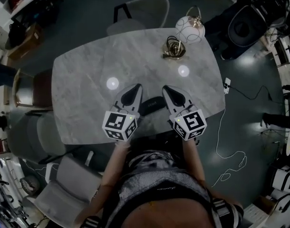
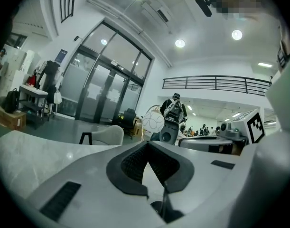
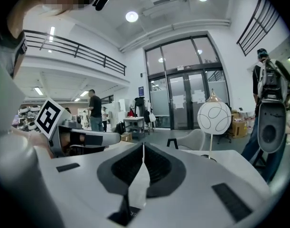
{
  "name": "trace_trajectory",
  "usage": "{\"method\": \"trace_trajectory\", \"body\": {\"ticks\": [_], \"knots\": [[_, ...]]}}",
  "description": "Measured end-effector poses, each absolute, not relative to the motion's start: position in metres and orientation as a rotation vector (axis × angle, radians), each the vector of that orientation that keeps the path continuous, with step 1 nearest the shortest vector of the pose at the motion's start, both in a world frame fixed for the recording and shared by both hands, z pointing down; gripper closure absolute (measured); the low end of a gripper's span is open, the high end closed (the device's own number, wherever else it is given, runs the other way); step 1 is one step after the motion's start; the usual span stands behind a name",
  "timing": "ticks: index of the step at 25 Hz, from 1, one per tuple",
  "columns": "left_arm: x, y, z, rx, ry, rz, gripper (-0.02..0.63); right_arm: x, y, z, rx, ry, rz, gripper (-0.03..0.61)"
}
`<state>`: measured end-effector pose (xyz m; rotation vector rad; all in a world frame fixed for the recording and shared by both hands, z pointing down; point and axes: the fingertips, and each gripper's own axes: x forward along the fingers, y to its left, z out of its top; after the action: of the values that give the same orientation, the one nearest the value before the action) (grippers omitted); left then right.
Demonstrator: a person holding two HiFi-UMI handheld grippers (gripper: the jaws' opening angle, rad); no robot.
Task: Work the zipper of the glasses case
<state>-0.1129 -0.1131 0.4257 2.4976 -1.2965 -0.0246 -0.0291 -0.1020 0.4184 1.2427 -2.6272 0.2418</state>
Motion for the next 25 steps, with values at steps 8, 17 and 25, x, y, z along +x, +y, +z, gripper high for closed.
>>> {"method": "trace_trajectory", "body": {"ticks": [8,17,25], "knots": [[-0.108,-0.125,0.426,2.418,-1.425,-0.032,0.614,-0.029,-0.121,0.419,1.069,-2.675,0.227,0.515],[-0.103,-0.123,0.434,2.375,-1.496,0.022,0.614,-0.029,-0.127,0.432,0.95,-2.682,0.231,0.515],[-0.111,-0.114,0.472,2.301,-1.508,0.137,0.614,-0.032,-0.123,0.469,0.867,-2.597,0.222,0.515]]}}
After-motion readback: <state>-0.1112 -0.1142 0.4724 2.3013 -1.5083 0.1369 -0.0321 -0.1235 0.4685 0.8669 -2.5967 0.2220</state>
